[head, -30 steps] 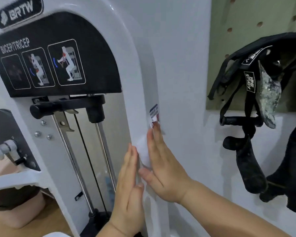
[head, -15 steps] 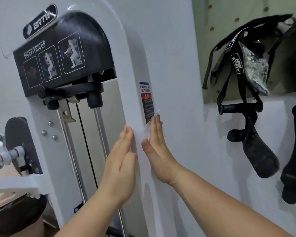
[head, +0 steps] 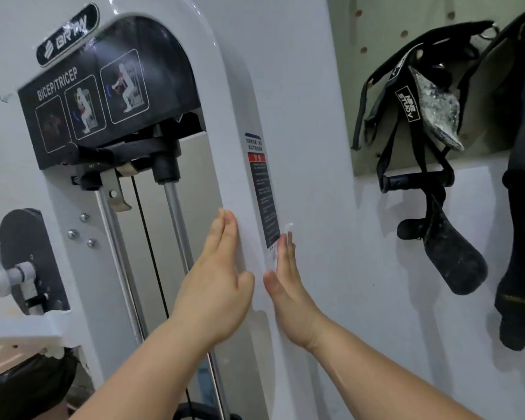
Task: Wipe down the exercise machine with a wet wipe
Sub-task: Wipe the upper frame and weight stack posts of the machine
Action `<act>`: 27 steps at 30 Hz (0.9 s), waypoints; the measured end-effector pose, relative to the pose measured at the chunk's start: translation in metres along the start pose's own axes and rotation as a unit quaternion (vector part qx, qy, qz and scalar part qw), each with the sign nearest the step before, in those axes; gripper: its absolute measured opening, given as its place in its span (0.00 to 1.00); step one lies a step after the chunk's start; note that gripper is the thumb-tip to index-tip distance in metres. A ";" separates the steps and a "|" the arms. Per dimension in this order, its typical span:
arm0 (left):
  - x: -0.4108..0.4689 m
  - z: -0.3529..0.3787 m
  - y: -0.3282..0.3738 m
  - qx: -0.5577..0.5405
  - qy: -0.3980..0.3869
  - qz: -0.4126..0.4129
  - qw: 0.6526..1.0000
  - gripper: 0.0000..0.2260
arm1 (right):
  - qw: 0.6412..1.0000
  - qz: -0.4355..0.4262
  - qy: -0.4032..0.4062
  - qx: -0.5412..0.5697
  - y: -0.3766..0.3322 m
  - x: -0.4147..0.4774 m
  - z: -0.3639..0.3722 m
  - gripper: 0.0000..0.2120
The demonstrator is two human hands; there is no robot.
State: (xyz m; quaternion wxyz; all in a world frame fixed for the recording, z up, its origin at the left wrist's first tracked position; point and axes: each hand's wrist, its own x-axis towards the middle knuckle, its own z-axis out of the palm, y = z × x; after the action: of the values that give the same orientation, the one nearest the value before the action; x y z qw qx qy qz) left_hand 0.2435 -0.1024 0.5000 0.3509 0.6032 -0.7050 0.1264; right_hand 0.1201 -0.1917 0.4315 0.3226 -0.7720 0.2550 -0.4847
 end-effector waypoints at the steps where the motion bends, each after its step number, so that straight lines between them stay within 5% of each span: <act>1: -0.001 0.000 0.003 0.003 0.006 -0.005 1.000 0.39 | 1.000 -0.005 0.005 0.002 -0.012 0.008 -0.005 0.60; 7: -0.002 -0.008 0.004 -0.033 -0.009 -0.013 0.999 0.42 | 0.987 -0.142 0.062 -0.040 -0.116 0.075 -0.024 0.59; 15: -0.003 -0.020 0.004 -0.040 -0.050 -0.034 0.997 0.44 | 0.978 -0.164 0.041 -0.120 -0.083 0.067 -0.029 0.56; 21: -0.003 -0.015 0.005 -0.018 -0.043 -0.053 0.998 0.43 | 0.905 -0.282 0.076 -0.309 -0.123 0.109 -0.053 0.49; 27: -0.001 -0.011 -0.005 -0.056 -0.040 -0.023 0.997 0.41 | 0.895 -0.292 0.067 -0.330 -0.044 0.045 -0.019 0.44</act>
State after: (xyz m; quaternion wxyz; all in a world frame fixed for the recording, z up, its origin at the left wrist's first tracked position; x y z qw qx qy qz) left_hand 0.2518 -0.0958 0.5061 0.3580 0.6033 -0.7106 0.0546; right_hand 0.1249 -0.1991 0.4970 -0.1243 -0.8393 0.1849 -0.4959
